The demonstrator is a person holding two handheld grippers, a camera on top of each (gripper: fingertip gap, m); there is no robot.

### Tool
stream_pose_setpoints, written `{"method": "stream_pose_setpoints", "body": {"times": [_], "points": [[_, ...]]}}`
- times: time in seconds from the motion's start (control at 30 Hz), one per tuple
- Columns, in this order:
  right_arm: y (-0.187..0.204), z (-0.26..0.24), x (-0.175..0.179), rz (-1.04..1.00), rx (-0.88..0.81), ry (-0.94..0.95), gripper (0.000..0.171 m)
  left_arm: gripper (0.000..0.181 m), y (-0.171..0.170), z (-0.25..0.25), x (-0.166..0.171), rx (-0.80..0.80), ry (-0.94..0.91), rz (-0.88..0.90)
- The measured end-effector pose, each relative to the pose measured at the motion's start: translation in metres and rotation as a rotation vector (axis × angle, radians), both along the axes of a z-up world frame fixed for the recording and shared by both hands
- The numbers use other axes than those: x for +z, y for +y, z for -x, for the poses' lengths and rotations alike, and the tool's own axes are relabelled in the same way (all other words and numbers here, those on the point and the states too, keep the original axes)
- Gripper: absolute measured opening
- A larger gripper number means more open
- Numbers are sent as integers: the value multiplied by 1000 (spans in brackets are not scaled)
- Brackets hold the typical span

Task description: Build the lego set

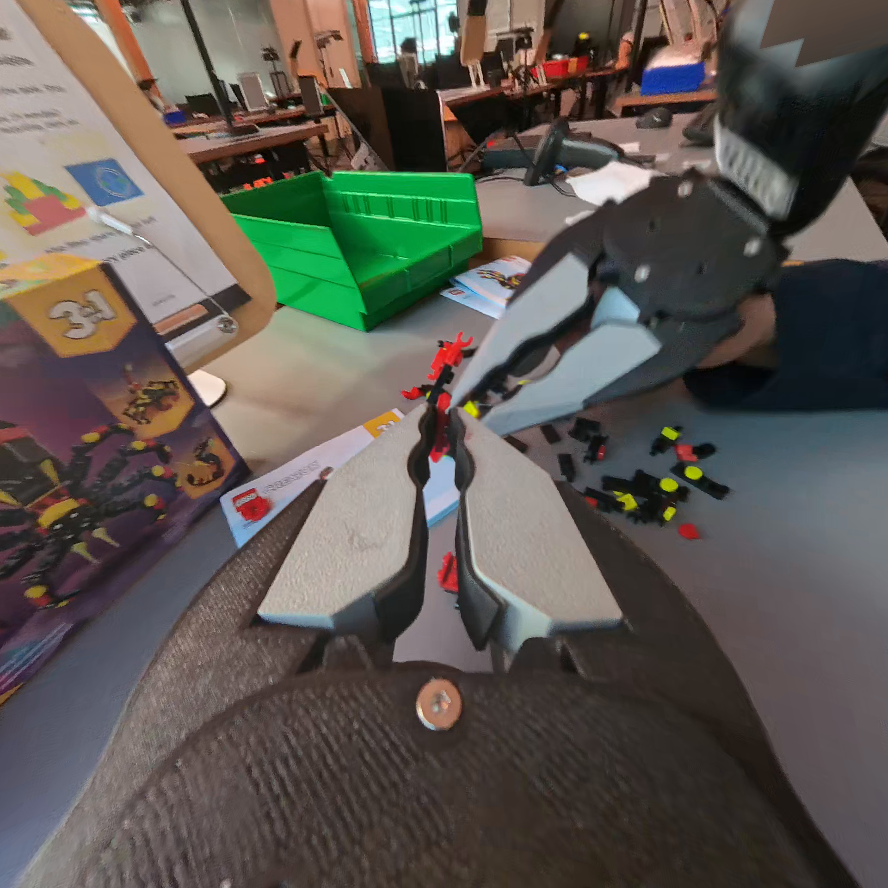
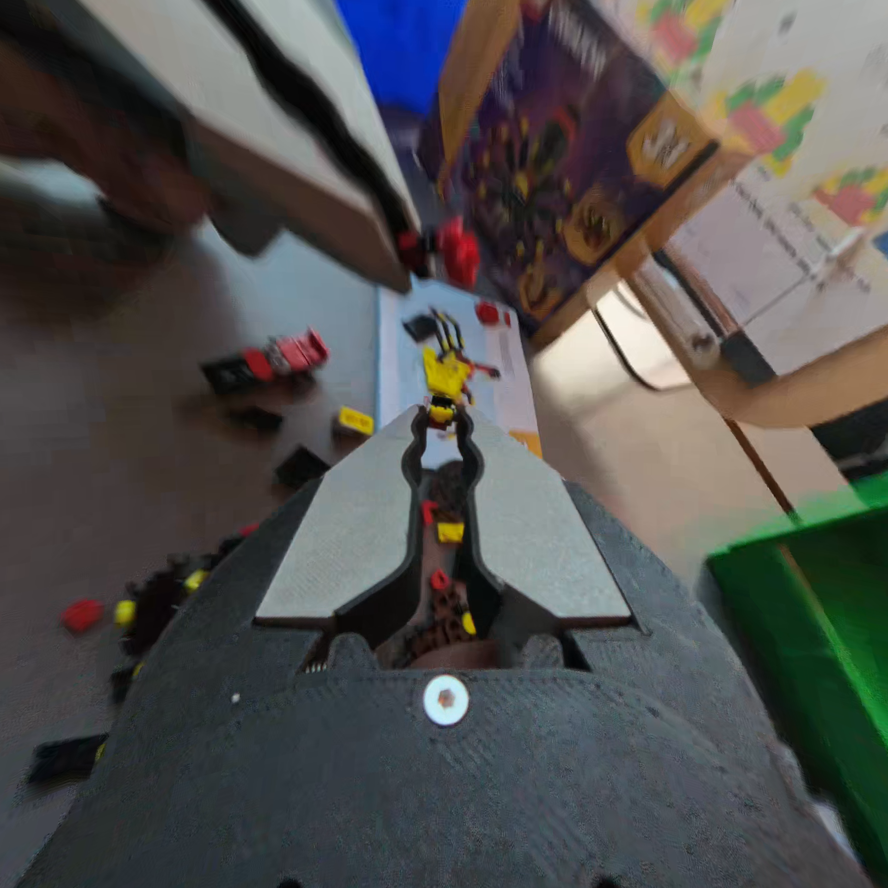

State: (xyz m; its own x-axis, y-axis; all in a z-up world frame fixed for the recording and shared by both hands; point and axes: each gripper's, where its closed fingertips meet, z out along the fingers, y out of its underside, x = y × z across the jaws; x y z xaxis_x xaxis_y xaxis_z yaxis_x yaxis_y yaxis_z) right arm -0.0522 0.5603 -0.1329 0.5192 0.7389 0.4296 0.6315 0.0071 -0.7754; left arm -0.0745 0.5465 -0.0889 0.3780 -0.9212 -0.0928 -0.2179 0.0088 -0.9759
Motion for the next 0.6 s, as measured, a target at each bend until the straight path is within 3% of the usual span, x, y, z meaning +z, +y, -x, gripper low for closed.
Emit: {"method": "stream_pose_setpoints", "body": {"times": [0.07,0.2,0.27,0.4,0.6], "points": [[4,-7,-17,22,-38,-44,9,3,11,7,-1,38,65,-98],[3,5,13,-32,5,136,13,2,15,7,-26,-27,196,-65],[1,6,9,-38,24,87,25,2,18,9,-32,-25,267,-161],[2,1,-15,1,29,-46,19,2,31,23,-81,-43,634,-309],[10,-2,-12,-23,-3,-34,24,2,22,26,-76,-79,548,-101]]}}
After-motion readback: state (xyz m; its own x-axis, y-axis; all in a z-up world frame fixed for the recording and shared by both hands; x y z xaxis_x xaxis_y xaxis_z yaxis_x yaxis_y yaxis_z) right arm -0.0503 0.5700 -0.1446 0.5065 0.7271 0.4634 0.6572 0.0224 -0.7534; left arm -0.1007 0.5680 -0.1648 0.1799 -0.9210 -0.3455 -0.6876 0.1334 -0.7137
